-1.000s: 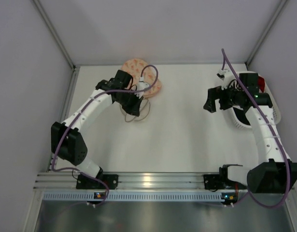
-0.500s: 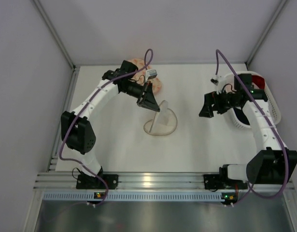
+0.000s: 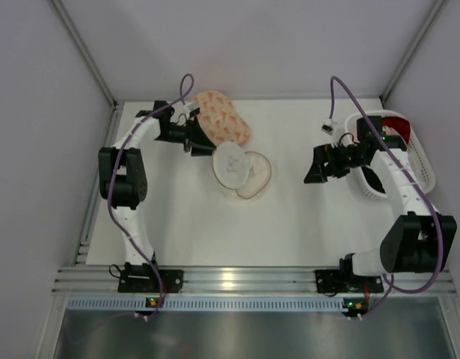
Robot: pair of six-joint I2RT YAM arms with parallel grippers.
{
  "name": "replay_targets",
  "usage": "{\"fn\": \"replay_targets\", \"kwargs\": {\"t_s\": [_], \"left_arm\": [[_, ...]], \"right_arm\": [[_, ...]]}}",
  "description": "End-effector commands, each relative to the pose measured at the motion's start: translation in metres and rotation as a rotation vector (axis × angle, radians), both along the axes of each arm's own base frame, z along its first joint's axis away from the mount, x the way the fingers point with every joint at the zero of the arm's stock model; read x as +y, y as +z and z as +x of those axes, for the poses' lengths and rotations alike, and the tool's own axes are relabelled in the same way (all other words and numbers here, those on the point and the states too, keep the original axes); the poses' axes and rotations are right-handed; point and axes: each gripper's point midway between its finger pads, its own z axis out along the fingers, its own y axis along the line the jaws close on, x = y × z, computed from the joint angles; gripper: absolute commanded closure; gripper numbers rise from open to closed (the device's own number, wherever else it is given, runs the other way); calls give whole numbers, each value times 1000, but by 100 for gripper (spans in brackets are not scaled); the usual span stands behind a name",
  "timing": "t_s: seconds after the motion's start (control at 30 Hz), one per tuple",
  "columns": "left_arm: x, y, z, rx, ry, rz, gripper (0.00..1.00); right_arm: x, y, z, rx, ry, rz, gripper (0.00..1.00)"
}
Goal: Place the bra in the laundry bag and zip it closed
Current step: Open the laundry bag at the center of the board, then adjust the laundry bag at the center of the board.
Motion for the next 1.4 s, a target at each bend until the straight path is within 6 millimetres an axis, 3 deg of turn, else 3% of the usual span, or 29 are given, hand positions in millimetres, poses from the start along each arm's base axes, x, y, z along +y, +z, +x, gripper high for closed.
{"fn": "replay_targets", "kwargs": {"t_s": [0.0,0.03,0.2,0.3,0.37,0.5,0.53,0.6,0.67,0.8,1.0,1.17,1.37], "left_arm": [[36,-49,32,-69,76,31,48],[57,-58,43,-70,130,55,48],[108,-83,66,-148,240,208,45],[126,-83,64,-209,273,307,39],[131,-83,52,-252,271,383,31],[134,-96,27,-264,279,493,31],[134,-109,15,-227,284,513,32],[138,-102,19,-283,343,545,32],[138,-113,11,-237,382,570,32],[134,-126,21,-225,427,586,33],[118,-148,35,-229,420,656,35],[119,-172,50,-195,463,729,40],[120,-186,58,-203,465,772,46]], "right_arm": [[3,12,3,-55,16,25,1],[2,13,3,-59,8,18,0],[-2,13,10,-106,-65,9,0],[2,11,11,-114,-118,36,3],[5,16,22,-144,-165,62,6],[26,14,37,-128,-209,128,12],[30,17,48,-155,-212,148,17],[46,5,56,-113,-198,168,24],[67,-1,63,-93,-161,180,33],[101,-34,82,25,-136,149,42],[128,-65,95,127,-152,151,47],[151,-85,86,167,-118,106,50],[159,-110,78,231,-125,74,55]]}}
